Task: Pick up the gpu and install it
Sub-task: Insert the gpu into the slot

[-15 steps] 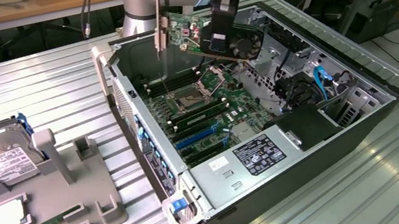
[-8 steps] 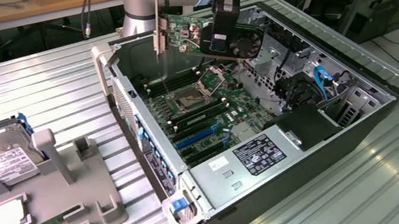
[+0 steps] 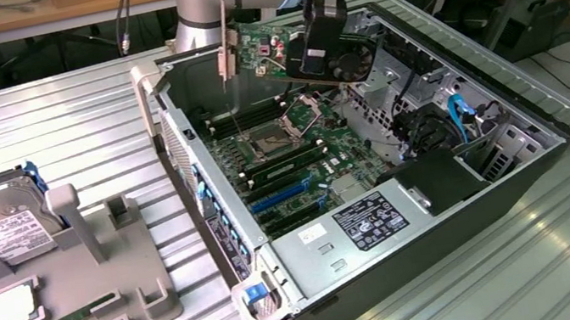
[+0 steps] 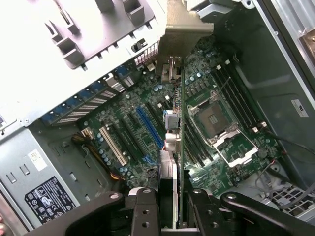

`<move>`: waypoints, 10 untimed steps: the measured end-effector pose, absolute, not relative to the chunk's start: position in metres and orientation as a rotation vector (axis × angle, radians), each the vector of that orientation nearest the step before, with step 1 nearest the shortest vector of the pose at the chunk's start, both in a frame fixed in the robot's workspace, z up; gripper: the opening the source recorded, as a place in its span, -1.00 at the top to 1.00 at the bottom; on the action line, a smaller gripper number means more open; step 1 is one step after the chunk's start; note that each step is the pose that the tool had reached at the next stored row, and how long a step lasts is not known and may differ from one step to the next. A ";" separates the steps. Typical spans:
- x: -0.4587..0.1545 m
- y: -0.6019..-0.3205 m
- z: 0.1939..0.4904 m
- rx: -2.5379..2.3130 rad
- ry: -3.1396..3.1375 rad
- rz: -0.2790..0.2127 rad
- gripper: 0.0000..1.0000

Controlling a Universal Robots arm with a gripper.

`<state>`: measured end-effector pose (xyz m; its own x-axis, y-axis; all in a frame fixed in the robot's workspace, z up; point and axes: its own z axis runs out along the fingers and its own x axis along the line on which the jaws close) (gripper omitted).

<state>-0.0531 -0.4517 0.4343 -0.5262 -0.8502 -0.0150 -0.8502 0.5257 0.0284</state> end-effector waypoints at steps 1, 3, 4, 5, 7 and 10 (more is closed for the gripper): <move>-0.053 -0.452 0.434 1.537 -2.739 -0.050 0.45; -0.053 -0.452 0.434 1.558 -2.727 -0.050 0.45; -0.053 -0.452 0.434 1.578 -2.714 -0.050 0.45; -0.053 -0.452 0.434 1.596 -2.704 -0.050 0.45; -0.053 -0.452 0.434 1.621 -2.689 -0.050 0.45; -0.053 -0.452 0.434 1.654 -2.668 -0.050 0.45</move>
<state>-0.0531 -0.4517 0.4343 -0.4447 -0.8955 -0.0150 -0.8955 0.4442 0.0284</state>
